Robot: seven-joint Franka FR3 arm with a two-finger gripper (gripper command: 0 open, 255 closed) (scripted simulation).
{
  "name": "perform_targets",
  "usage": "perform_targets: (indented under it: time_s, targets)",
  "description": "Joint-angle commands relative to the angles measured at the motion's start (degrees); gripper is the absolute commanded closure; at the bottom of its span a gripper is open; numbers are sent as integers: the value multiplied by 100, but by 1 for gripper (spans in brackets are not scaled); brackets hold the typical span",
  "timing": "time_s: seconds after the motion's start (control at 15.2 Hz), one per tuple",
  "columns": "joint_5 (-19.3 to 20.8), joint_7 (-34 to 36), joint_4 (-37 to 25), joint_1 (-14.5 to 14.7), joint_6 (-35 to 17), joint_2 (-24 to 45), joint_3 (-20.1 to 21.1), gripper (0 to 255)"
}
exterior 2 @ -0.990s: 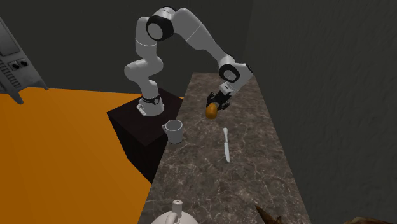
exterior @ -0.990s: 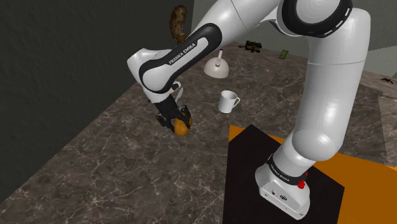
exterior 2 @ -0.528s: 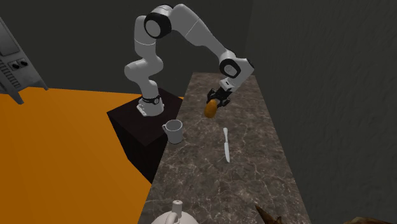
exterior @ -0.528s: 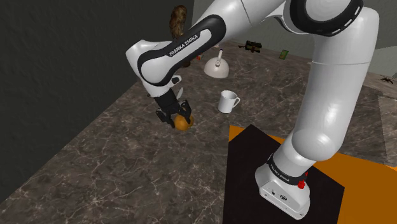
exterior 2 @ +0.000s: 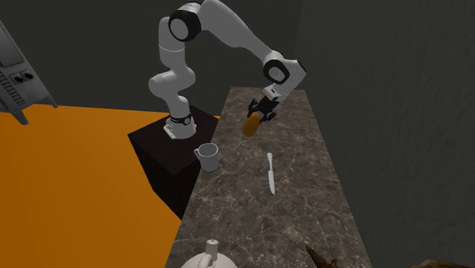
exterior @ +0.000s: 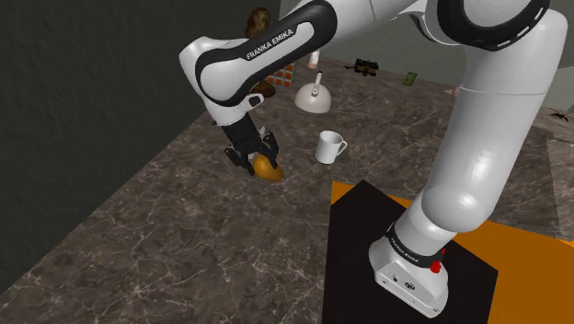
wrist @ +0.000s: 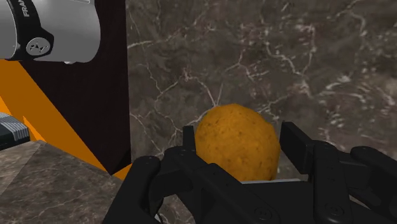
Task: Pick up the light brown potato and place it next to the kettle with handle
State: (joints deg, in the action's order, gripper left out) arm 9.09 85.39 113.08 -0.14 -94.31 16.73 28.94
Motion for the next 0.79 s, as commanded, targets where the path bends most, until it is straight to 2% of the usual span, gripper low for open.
perform_targets:
  time_s: [0.0, 0.73]
  targets:
    - [-42, -31, -45, -11, 123, -89, 15, 255]
    - [-222, -192, -436, -55, 860, -496, 66, 255]
